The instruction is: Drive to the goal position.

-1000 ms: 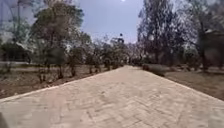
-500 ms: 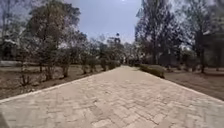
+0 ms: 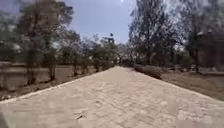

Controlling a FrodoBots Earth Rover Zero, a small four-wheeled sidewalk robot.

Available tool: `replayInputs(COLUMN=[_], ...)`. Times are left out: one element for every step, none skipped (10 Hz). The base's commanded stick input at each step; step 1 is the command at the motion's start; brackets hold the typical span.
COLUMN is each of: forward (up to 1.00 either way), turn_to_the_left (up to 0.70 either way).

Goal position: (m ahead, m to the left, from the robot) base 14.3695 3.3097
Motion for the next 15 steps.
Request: replayInputs(forward=[0.85,0.85,0.85,0.85,0.85,0.85,0.85,0.85,0.85,0.85,0.85,0.85,0.85,0.85,0.85], turn_to_the_left=[0.00,0.00,0.00,0.00,0.00,0.00,0.00,0.00,0.00,0.00,0.00,0.00,0.00,0.00,0.00])
